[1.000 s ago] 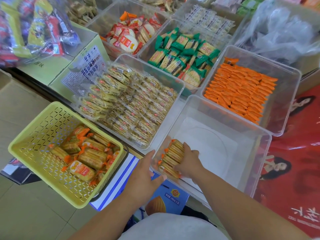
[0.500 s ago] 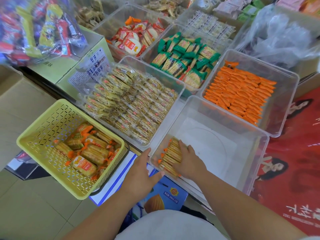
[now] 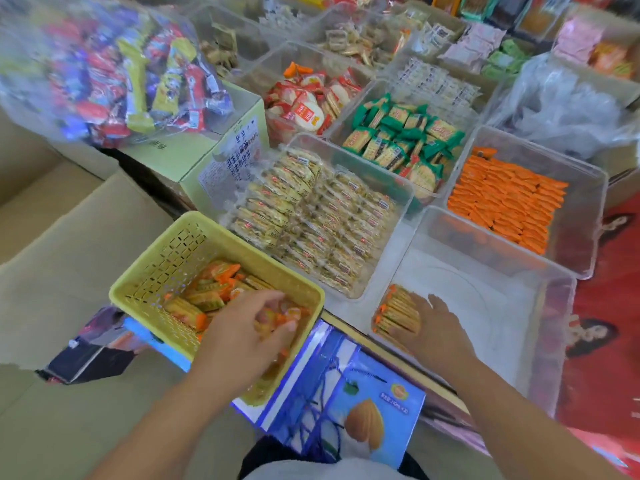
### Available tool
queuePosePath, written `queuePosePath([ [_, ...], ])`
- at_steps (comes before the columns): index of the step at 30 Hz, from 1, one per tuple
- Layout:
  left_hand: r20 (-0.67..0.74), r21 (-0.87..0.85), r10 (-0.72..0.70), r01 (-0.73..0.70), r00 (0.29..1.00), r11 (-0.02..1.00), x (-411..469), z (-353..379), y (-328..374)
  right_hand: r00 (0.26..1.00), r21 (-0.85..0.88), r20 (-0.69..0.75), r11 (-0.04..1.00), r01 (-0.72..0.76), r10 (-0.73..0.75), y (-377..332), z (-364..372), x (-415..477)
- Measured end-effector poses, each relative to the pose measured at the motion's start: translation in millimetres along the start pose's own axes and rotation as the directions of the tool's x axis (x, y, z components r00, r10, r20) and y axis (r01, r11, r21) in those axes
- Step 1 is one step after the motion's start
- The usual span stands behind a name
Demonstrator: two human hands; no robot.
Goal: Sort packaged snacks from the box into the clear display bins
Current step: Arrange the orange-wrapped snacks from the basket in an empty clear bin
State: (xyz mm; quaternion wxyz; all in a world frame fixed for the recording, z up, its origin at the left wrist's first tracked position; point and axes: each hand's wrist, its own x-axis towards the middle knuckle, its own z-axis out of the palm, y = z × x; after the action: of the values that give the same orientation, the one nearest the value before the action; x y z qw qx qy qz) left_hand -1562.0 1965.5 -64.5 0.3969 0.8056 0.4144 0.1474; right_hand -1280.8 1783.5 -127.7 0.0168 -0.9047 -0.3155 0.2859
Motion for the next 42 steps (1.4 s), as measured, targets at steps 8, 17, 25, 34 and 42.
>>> queuePosePath([
  [8, 0.637, 0.595, 0.009, -0.5, 0.771, 0.629, 70.8, -41.7, -70.9, 0.903, 0.209, -0.281, 0.897, 0.389, -0.326, -115.2, 23.9, -88.3],
  [17, 0.798, 0.575, -0.089, -0.707, 0.597, 0.412, 75.5, -14.1, -82.5, 0.929, 0.218, -0.104, 0.903, 0.371, -0.356, -160.5, 62.3, -112.4],
  [25, 0.77, 0.613, -0.113, -0.679, 0.628, 0.403, 93.1, -10.0, -76.6, 0.927, 0.281, -0.111, 0.883, 0.375, -0.359, -157.1, 67.2, -113.2],
  [34, 0.725, 0.659, -0.224, -0.562, 0.651, 0.5, 100.4, -8.1, -86.6, 0.931, 0.338, -0.052, 0.871, 0.357, -0.361, -159.8, 58.5, -109.6],
  [42, 0.736, 0.582, -0.278, -0.365, 0.617, 0.727, 107.0, -14.8, -94.7, 0.924, 0.364, -0.07, 0.852, 0.376, -0.377, -157.2, 61.7, -106.7],
])
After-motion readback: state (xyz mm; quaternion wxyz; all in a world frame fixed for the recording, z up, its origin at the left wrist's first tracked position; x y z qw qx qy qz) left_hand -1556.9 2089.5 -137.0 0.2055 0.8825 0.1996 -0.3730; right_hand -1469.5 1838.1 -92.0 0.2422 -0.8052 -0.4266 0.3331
